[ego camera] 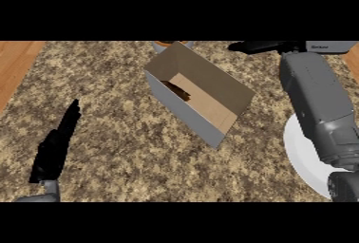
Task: Pick the sweet potato from the plate and place it in the cardboard box
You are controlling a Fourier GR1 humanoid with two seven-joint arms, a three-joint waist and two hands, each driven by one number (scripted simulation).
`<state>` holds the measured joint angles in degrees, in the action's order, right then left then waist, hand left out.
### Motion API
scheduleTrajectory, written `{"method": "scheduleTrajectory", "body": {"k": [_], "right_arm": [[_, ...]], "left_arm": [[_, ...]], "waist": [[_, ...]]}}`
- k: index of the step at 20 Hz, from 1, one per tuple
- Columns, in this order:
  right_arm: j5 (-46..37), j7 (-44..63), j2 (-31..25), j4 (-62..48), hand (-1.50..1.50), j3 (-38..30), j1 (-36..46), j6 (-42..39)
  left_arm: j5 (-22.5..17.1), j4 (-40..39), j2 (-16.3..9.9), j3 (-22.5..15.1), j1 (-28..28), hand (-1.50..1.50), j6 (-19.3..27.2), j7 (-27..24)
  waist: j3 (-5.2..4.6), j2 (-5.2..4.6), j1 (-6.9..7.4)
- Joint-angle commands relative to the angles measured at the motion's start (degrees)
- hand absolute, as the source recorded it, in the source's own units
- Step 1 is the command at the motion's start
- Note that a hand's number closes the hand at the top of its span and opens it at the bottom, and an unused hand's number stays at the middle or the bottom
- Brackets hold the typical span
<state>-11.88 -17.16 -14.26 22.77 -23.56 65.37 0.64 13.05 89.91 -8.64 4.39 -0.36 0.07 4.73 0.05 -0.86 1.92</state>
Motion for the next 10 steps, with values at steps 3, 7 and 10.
{"method": "scheduleTrajectory", "body": {"k": [3, 7, 10], "right_arm": [[4.1, -2.9, -11.7, -4.7, -1.5, -5.9, -1.1, -5.7], [3.9, -6.6, -17.5, -7.2, -1.5, -5.9, -3.6, -12.1], [3.3, -10.6, -21.7, -8.3, -1.5, -5.4, -7.0, -18.1]], "left_arm": [[0.5, 1.3, -0.2, -0.6, -2.2, 0.0, -0.3, 2.7], [-0.1, -0.3, -0.5, 0.1, -3.3, 0.0, -0.8, 1.8], [1.0, 0.5, 0.9, -1.5, -0.2, 0.0, 0.1, 0.6]], "waist": [[0.11, -0.58, 0.86], [0.11, -0.65, 0.95], [0.15, -0.63, 1.21]]}}
